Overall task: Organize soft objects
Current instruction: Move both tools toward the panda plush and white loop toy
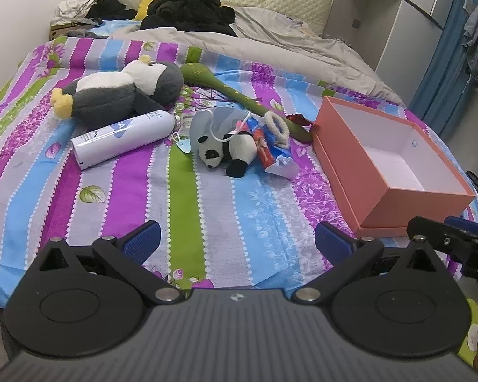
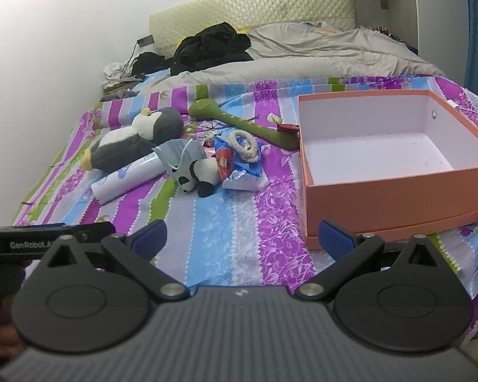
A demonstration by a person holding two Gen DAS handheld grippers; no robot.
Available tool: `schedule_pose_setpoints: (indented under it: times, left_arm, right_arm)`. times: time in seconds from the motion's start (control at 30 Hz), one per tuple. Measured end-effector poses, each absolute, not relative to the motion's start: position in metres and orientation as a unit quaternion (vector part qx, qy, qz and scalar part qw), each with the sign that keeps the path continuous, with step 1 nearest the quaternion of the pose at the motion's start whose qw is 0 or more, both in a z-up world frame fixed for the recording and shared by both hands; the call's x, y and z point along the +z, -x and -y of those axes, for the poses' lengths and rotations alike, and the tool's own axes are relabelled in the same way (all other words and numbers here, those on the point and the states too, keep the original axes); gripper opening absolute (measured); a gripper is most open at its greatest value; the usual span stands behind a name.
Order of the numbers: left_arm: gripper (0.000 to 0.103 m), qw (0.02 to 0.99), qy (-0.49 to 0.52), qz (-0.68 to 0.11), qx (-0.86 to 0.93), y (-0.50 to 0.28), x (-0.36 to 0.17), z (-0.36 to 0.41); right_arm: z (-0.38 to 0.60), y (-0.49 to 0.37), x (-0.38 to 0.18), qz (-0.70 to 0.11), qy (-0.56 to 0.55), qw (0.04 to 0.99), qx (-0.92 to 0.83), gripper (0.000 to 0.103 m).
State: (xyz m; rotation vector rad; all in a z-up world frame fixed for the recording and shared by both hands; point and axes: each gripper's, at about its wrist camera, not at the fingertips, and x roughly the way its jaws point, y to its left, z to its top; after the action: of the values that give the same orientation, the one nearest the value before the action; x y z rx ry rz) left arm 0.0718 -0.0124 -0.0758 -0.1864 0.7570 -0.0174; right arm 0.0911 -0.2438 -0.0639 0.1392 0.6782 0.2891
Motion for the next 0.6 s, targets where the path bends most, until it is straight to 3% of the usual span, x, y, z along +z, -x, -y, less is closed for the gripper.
schedule_pose_setpoints:
  times: [0.6]
  left_arm:
    - [0.103, 0.916, 0.102, -0.388, 0.001, -0.126, -0.101, -0.003]
  right_arm:
    - [0.23, -0.139, -0.082, -0.349, -0.072, 0.923, 0.144, 0.103]
